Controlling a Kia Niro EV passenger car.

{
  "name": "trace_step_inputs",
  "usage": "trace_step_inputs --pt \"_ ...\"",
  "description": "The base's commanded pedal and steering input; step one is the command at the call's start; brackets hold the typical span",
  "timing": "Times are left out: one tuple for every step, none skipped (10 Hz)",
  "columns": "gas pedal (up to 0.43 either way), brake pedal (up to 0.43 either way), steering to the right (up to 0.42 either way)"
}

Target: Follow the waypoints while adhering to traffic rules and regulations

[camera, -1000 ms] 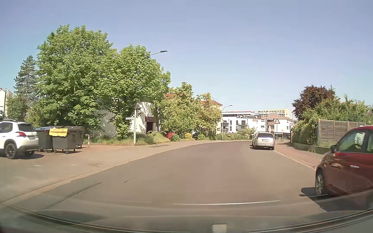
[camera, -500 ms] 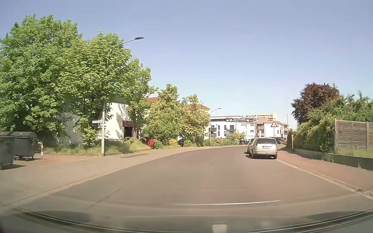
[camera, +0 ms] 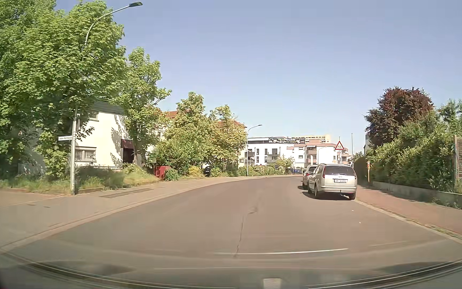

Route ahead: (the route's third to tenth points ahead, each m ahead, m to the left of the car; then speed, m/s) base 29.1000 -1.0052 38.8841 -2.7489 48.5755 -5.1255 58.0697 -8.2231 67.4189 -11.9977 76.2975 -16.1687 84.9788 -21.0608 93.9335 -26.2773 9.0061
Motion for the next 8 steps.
trace_step_inputs --pt "0.059 0.03 0.036" --pt "0.059 0.03 0.033" --pt "0.059 0.03 0.027" --pt "0.059 0.03 0.024" --pt "0.059 0.03 0.023" --pt "0.059 0.03 0.023" --pt "0.059 0.03 0.023" --pt "0.059 0.03 0.024"
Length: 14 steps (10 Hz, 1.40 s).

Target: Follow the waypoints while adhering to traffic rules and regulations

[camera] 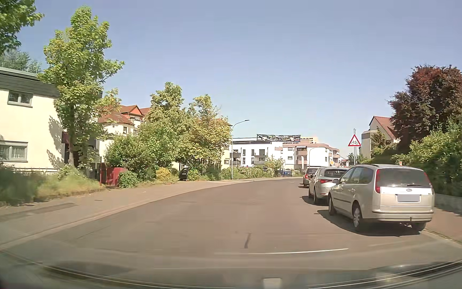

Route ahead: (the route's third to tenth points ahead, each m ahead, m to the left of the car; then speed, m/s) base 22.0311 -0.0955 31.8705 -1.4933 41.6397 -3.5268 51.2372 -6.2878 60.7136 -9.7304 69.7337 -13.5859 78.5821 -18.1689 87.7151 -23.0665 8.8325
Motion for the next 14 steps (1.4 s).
trace_step_inputs --pt "0.059 0.03 0.025" --pt "0.059 0.03 0.026" --pt "0.059 0.03 0.026" --pt "0.059 0.03 0.026" --pt "0.059 0.03 0.026" --pt "0.059 0.03 0.026" --pt "0.059 0.03 0.029" --pt "0.059 0.03 0.031" --pt "0.059 0.03 0.031" --pt "0.059 0.03 0.031" --pt "0.059 0.03 0.031" --pt "0.059 0.03 0.031" --pt "0.059 0.03 0.031" --pt "0.059 0.03 0.03"
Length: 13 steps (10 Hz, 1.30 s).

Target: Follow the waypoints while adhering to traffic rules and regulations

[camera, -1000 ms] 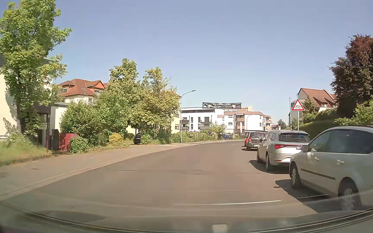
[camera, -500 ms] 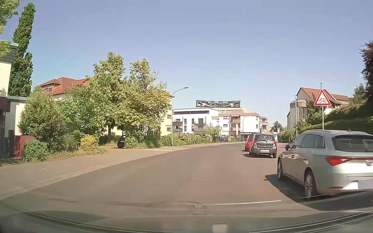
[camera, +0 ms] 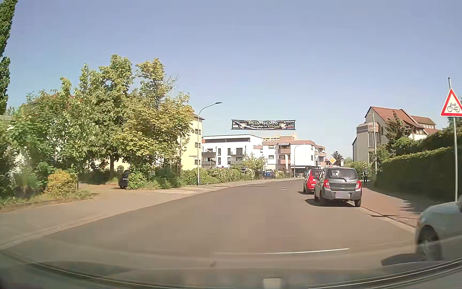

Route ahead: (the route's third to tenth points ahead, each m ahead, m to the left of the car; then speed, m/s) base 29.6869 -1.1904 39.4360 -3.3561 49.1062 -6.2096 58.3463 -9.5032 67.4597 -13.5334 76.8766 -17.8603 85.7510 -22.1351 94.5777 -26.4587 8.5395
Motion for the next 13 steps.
trace_step_inputs --pt "0.059 0.03 0.03" --pt "0.059 0.03 0.03" --pt "0.059 0.03 0.03" --pt "0.059 0.03 0.03" --pt "0.059 0.03 0.029" --pt "0.059 0.03 0.029" --pt "0.059 0.03 0.029" --pt "0.059 0.03 0.03" --pt "0.059 0.03 0.031" --pt "0.067 0.03 0.034" --pt "0.067 0.03 0.036" --pt "0.067 0.03 0.037" --pt "0.067 0.03 0.037"
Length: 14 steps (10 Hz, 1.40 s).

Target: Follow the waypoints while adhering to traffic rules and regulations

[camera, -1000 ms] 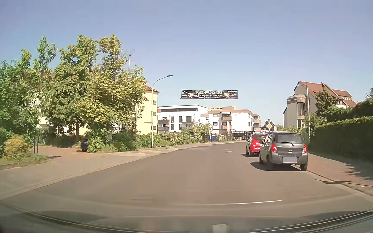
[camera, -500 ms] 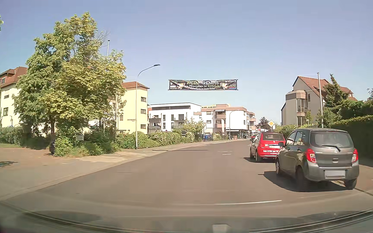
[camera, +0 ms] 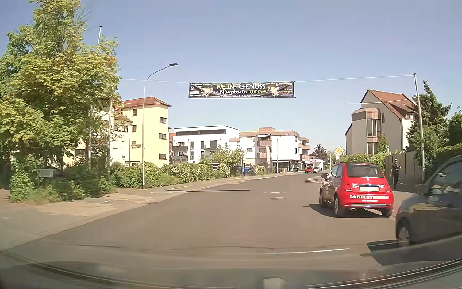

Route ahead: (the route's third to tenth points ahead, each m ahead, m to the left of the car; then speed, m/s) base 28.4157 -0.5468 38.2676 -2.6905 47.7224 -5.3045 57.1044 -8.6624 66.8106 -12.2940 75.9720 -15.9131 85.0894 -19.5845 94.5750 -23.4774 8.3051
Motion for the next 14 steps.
trace_step_inputs --pt "0.067 0.03 0.037" --pt "0.067 0.03 0.038" --pt "0.067 0.03 0.038" --pt "0.067 0.03 0.039" --pt "0.067 0.03 0.042" --pt "0.067 0.03 0.045" --pt "0.067 0.03 0.049" --pt "0.067 0.03 0.053" --pt "0.067 0.03 0.055" --pt "0.067 0.03 0.056" --pt "0.067 0.03 0.056" --pt "0.067 0.03 0.056" --pt "0.067 0.03 0.055" --pt "0.067 0.03 0.055"
